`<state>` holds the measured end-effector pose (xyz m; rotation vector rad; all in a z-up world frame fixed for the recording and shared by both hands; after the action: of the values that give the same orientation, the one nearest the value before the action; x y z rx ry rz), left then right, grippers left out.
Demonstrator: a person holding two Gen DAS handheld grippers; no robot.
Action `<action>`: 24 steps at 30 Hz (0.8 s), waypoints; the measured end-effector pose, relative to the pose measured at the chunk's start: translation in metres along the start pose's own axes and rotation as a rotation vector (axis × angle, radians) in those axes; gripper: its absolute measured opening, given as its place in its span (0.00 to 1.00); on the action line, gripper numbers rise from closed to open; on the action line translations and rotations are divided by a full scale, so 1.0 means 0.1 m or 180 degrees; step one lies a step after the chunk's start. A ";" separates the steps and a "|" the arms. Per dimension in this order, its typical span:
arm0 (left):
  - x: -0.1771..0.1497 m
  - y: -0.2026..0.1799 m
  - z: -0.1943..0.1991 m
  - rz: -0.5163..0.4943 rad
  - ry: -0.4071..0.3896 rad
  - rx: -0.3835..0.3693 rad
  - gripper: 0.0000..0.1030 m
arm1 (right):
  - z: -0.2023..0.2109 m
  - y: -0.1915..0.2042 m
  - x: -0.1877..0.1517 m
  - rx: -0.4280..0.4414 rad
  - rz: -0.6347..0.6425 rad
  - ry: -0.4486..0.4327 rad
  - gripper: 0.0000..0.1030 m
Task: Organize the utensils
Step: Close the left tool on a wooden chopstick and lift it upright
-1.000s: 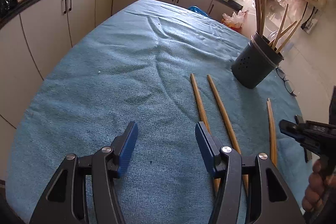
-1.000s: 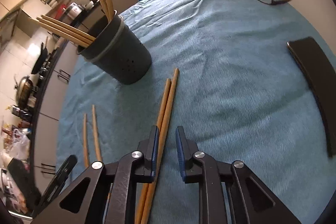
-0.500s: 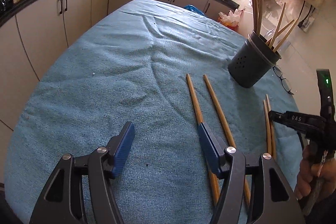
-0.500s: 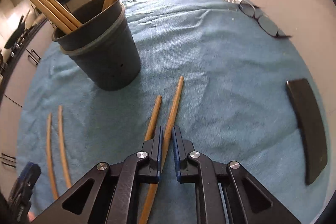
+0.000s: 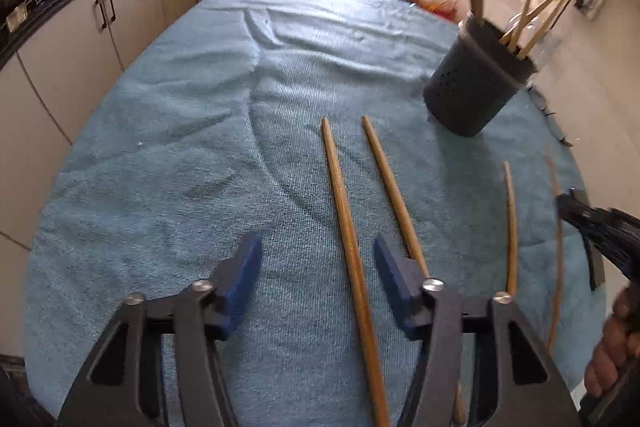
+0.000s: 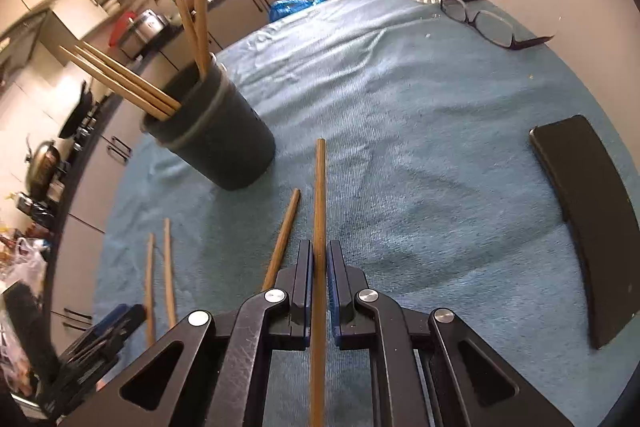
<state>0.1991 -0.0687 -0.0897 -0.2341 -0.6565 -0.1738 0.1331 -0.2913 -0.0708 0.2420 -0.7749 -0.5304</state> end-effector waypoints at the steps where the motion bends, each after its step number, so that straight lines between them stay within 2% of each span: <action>1: 0.02 -0.02 -0.02 -0.0037 0.0020 0.0052 0.44 | 0.03 0.00 0.01 0.0032 -0.0001 -0.0015 0.07; 7: 0.14 -0.18 -0.19 -0.0314 0.0169 0.0483 0.30 | 0.22 0.03 0.01 0.0209 0.0100 -0.0095 0.07; 12: 0.19 -0.31 -0.25 -0.0462 0.0175 0.0496 0.09 | 0.34 0.14 0.02 0.0263 0.0225 -0.0193 0.07; 13: 0.20 -0.30 -0.26 -0.0464 0.0172 0.0498 0.08 | 0.36 0.16 0.02 0.0278 0.0239 -0.0206 0.07; 18: 0.17 -0.19 -0.15 -0.0321 0.0184 0.0218 0.06 | 0.46 0.21 0.02 0.0337 0.0276 -0.0288 0.07; 24: 0.31 -0.06 0.38 -0.0124 -0.0203 -0.0072 0.06 | 0.65 0.30 0.06 0.0427 0.0277 -0.0478 0.07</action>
<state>0.1995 -0.0668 -0.0404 -0.2497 -0.7232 -0.2120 0.1011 -0.2707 -0.0100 0.2936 -0.9644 -0.4179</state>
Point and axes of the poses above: each gripper's, at about its wrist camera, not at the fingertips, and z roughly against the way its jaws point, y to its left, x to its top, the point moved 4 cm from there along -z, roughly the way its jaws point, and after that the axes turned 8 degrees about -y, right-handed, at the moved point
